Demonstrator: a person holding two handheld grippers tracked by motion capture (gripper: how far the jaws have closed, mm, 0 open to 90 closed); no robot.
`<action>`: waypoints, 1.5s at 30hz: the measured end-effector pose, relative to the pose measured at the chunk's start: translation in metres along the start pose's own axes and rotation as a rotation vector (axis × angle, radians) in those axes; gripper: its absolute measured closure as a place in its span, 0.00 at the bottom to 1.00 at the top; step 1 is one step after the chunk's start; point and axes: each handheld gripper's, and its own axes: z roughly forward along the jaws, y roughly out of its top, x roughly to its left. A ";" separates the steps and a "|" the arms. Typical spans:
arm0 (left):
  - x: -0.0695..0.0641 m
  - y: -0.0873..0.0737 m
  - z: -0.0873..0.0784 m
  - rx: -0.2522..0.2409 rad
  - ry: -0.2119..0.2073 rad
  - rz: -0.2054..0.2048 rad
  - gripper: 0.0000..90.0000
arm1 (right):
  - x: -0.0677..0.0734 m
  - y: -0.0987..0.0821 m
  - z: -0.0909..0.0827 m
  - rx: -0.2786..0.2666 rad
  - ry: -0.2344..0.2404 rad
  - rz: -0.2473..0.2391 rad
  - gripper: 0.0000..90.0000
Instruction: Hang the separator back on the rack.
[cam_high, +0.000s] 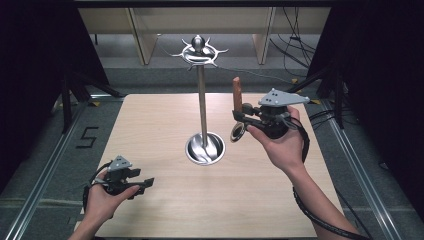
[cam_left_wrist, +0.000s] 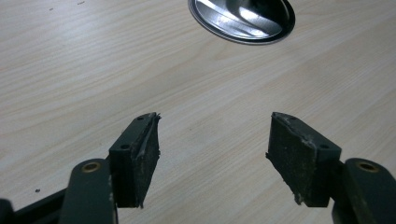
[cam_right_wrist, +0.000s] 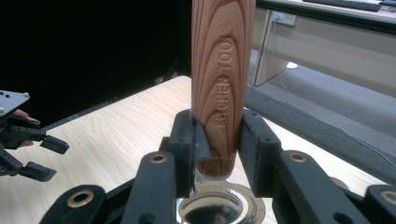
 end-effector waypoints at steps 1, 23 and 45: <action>0.000 0.000 0.000 -0.002 0.001 -0.001 0.37 | -0.001 0.001 0.000 0.004 0.002 -0.009 0.77; -0.001 0.000 0.001 -0.018 0.000 -0.022 0.37 | 0.001 0.012 0.007 0.005 0.025 -0.004 0.77; -0.001 0.000 0.000 -0.004 -0.006 -0.015 0.37 | 0.003 0.021 0.013 -0.002 0.032 -0.001 0.77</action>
